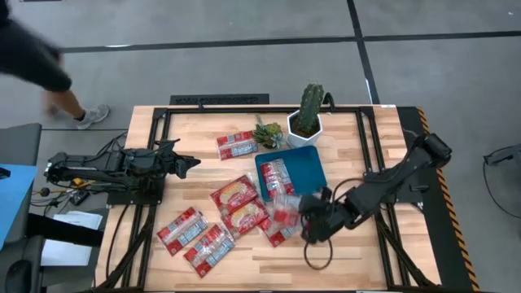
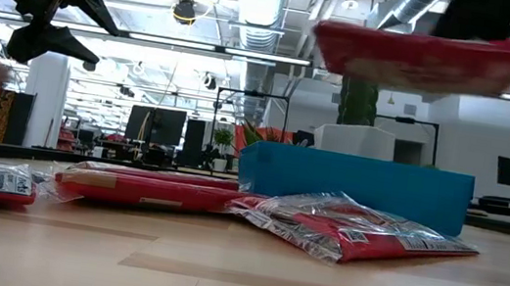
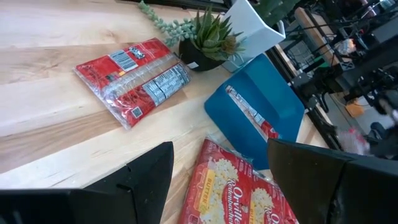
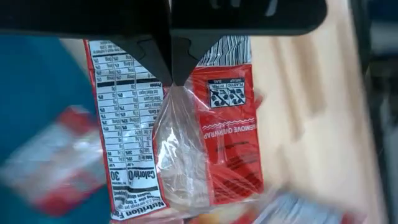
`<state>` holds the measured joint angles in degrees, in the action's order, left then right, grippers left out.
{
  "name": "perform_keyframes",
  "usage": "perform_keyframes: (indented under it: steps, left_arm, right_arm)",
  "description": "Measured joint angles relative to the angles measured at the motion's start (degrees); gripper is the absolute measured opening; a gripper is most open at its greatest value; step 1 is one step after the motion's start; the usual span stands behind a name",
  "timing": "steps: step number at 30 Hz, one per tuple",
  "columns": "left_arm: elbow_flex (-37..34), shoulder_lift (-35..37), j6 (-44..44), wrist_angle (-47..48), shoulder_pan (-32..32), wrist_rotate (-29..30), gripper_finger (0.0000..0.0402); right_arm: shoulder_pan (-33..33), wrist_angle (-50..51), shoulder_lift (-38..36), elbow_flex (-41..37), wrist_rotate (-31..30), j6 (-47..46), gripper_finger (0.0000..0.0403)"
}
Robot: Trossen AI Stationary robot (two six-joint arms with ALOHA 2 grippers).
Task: Sort popcorn bags into baskets
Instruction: Put the red popcorn bag into the blue container
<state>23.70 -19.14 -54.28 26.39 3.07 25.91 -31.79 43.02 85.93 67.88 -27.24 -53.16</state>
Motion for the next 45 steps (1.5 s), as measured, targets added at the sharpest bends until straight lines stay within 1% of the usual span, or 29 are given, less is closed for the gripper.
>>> perform_keyframes:
  steps: [5, 7, 9, 11, 16, 19, 23, 27, 30, 33, 35, 37, 39, 41, 43, 45]
  left_arm:
    - [0.00, 0.02, 0.01, 0.02, 0.00, 0.00, 0.0247]
    - [0.00, 0.00, -0.02, 0.02, 0.00, -0.02, 0.0247]
    - [0.00, 0.00, -0.04, 0.02, 0.00, -0.02, 0.0247]
    - [0.00, 0.00, -0.04, 0.02, 0.00, -0.02, 0.0247]
    - [0.00, 0.00, -0.04, 0.04, 0.00, -0.02, 0.0247]
    - [0.00, 0.01, 0.14, 0.07, 0.00, -0.02, 0.0247]
    - [0.00, 0.01, 0.20, 0.11, 0.00, -0.02, 0.0247]
    - [0.00, 0.00, 0.22, 0.31, 0.00, 0.11, 0.0247]
    - [0.00, 0.00, 1.03, 0.31, 0.00, 0.13, 0.0247]
    - [0.00, 0.00, 1.11, 0.33, 0.00, 0.15, 0.0247]
    - [0.00, 0.00, 1.11, 0.33, 0.00, 0.14, 0.0247]
    - [0.00, 0.02, 1.11, 0.31, 0.00, -0.11, 0.0247]
    - [0.00, 0.00, 1.07, 0.33, 0.00, -0.13, 0.0247]
    - [0.00, 0.02, 1.10, 0.31, 0.00, -0.15, 0.0247]
    - [0.00, 0.02, 1.32, 0.31, 0.00, -0.15, 0.0247]
    - [0.02, 0.01, 1.87, 0.32, 0.00, -0.15, 0.0247]
  right_arm:
    - [4.39, 4.42, -3.23, 0.07, -9.32, -12.25, 0.0003]
    - [6.66, 6.38, -3.88, 0.11, -11.14, -17.10, 0.0003]
    - [9.14, 8.98, -3.97, 0.11, -11.64, -21.38, 0.0003]
    - [11.47, 11.23, -3.80, 0.11, -11.63, -24.78, 0.0003]
    - [16.60, 12.15, -0.70, 0.11, -11.35, -30.50, 0.0003]
    - [18.93, 11.80, 1.86, 0.15, -8.94, -32.39, 0.0004]
    - [20.85, 11.63, 5.24, 0.13, -6.34, -33.10, 0.0004]
    - [21.93, 14.09, 8.06, 0.11, -5.63, -36.08, 0.0004]
    - [23.09, 15.48, 9.08, 0.13, -5.62, -37.66, 0.0022]
    - [23.82, 13.57, 8.82, 0.11, -5.66, -33.71, 0.0046]
    - [24.09, 10.98, 7.59, 0.11, -5.58, -28.34, 0.0056]
    - [23.94, 7.34, 5.89, 0.11, -4.23, -20.05, 0.0060]
    - [23.42, 2.73, 4.32, 0.13, 0.58, -8.78, 0.0061]
    - [22.21, -1.68, 3.37, 0.15, 8.88, 1.76, 0.0062]
    - [20.00, -6.56, 3.24, 0.15, 16.96, 10.41, 0.0064]
    - [16.94, -12.08, 3.44, 0.15, 22.23, 18.50, 0.0072]
